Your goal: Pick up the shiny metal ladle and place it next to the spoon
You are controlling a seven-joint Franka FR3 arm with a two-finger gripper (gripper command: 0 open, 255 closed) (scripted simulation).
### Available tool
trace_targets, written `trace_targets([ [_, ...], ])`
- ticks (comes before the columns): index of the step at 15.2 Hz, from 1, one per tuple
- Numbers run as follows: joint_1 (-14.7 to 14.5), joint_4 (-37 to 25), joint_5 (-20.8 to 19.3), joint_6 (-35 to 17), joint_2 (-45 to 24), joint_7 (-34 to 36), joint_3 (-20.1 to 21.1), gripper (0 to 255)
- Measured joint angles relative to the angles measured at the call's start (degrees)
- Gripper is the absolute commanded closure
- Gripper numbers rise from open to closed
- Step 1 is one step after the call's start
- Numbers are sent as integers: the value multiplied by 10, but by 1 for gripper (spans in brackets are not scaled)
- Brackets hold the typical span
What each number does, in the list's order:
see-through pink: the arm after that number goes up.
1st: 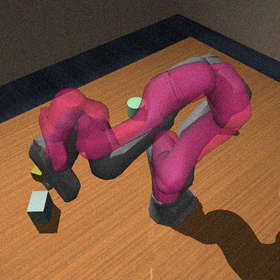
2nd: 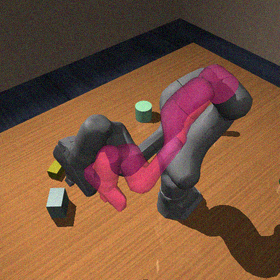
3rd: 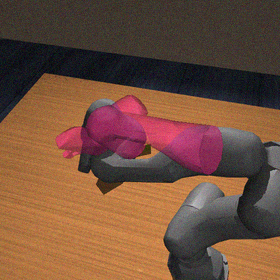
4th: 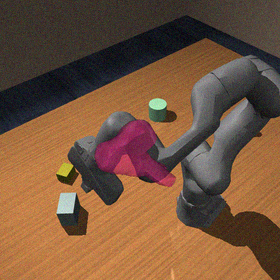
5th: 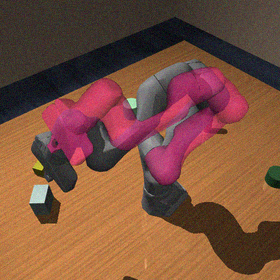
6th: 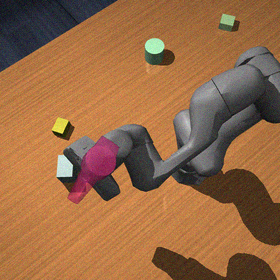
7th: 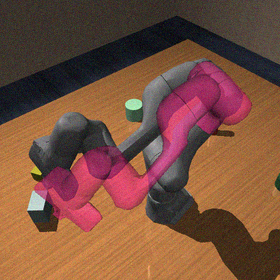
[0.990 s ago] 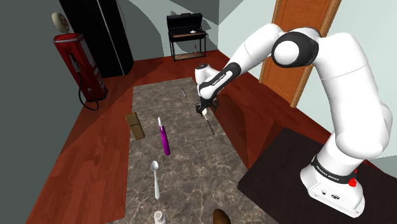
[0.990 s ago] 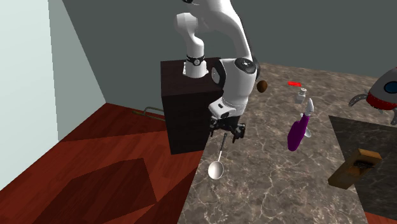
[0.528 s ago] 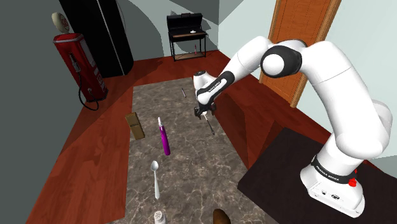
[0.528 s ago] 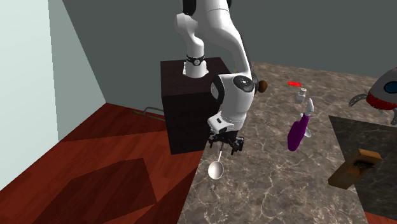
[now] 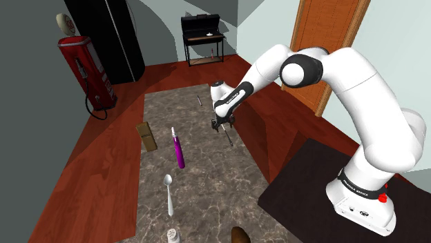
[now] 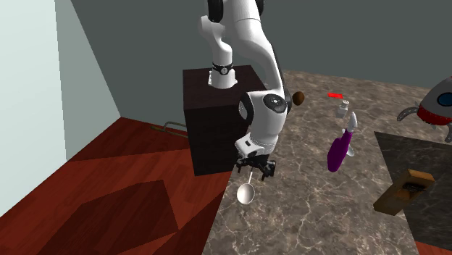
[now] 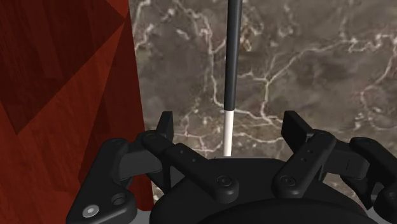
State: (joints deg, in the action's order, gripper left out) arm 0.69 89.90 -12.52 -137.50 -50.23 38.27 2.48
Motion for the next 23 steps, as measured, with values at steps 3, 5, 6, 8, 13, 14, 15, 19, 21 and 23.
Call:
trace_targets([
  [3,0,0,0,0,0,0,0,255],
  [5,0,0,0,0,0,0,0,255],
  [6,0,0,0,0,0,0,0,255],
  [8,0,0,0,0,0,0,0,255],
  [13,0,0,0,0,0,0,0,255],
  [14,0,1,0,1,3,0,0,255],
  [15,0,3,1,4,7,-1,1,255],
  [19,2,12,3,18,30,-3,3,255],
  [21,2,17,4,27,44,-4,4,255],
  [23,3,17,5,37,54,-6,5,255],
])
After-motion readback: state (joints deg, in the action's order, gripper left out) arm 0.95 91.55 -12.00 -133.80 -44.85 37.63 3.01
